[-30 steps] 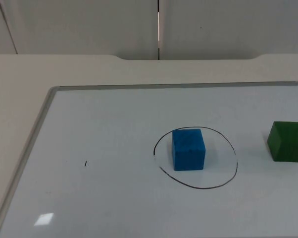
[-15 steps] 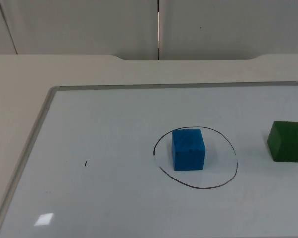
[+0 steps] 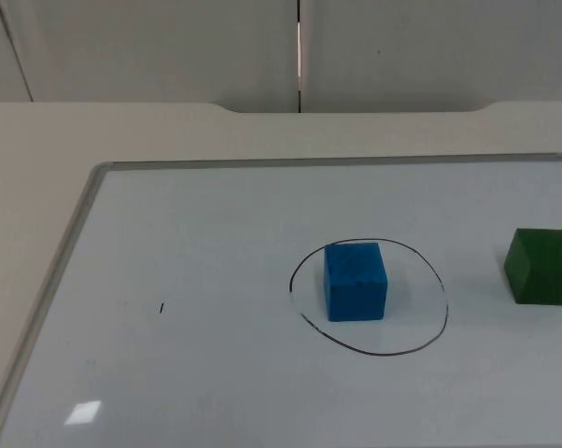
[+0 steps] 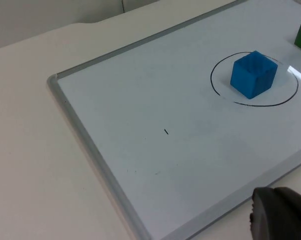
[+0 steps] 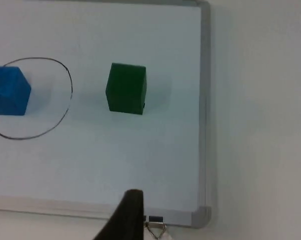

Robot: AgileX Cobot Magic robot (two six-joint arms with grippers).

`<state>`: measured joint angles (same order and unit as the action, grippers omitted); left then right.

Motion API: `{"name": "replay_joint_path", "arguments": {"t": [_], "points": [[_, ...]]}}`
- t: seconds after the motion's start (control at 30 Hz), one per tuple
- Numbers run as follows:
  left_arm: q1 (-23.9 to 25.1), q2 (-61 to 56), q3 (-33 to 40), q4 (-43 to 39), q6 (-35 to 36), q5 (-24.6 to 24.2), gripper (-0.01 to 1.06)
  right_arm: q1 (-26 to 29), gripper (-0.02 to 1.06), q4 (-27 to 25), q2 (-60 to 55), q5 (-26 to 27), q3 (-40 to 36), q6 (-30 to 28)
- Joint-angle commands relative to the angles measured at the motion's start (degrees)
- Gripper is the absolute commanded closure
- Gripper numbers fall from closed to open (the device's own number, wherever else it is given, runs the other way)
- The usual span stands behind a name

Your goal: Push the two cubes into the marked area.

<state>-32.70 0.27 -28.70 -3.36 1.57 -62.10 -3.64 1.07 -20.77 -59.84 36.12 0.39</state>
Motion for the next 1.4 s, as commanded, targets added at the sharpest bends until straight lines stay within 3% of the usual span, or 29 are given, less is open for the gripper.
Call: {"name": "replay_joint_path", "arguments": {"t": [0.0,0.13,0.23,0.27,0.33,0.4,0.43,0.47,0.57,0.63,1.0,1.13,1.37], "points": [[0.2,-0.3,0.3,-0.3,-0.2,0.4,1.05,-0.2,0.11,-0.1,-3.7,2.3,2.1,0.4],[0.2,-0.3,0.3,-0.3,-0.2,0.4,1.05,-0.2,0.17,-0.3,-11.4,4.8,5.6,1.5],[0.2,-0.3,0.3,-0.3,-0.2,0.4,1.05,-0.2,0.37,-0.2,-20.1,7.2,8.9,3.3],[0.2,-0.3,0.3,-0.3,-0.2,0.4,1.05,-0.2,0.37,-0.2,-20.1,7.2,8.9,3.3],[0.2,-0.3,0.3,-0.3,-0.2,0.4,1.05,-0.2,0.61,-0.2,-26.7,9.3,10.8,3.3],[0.2,-0.3,0.3,-0.3,-0.2,0.4,1.05,-0.2,0.73,-0.2,-30.5,10.7,11.7,3.3],[0.2,-0.3,0.3,-0.3,-0.2,0.4,1.05,-0.2,0.84,-0.2,-34.6,12.2,12.5,3.3],[0.2,-0.3,0.3,-0.3,-0.2,0.4,1.05,-0.2,0.84,-0.2,-34.6,12.2,12.5,3.3],[0.2,-0.3,0.3,-0.3,-0.2,0.4,1.05,-0.2,1.05,-0.2,-41.7,16.7,13.0,3.3],[0.2,-0.3,0.3,-0.3,-0.2,0.4,1.05,-0.2,1.05,-0.2,-46.2,19.9,13.0,3.3],[0.2,-0.3,0.3,0.0,0.5,0.4,1.05,-0.2,1.05,-0.2,-62.5,27.1,13.0,3.3],[0.2,-0.3,0.3,0.2,0.5,0.4,1.05,-0.2,1.05,-0.2,-66.6,28.0,13.3,3.3],[0.2,-0.3,0.3,0.2,0.5,0.4,1.05,-0.2,1.05,-0.2,-76.6,24.4,19.8,2.9]]}}
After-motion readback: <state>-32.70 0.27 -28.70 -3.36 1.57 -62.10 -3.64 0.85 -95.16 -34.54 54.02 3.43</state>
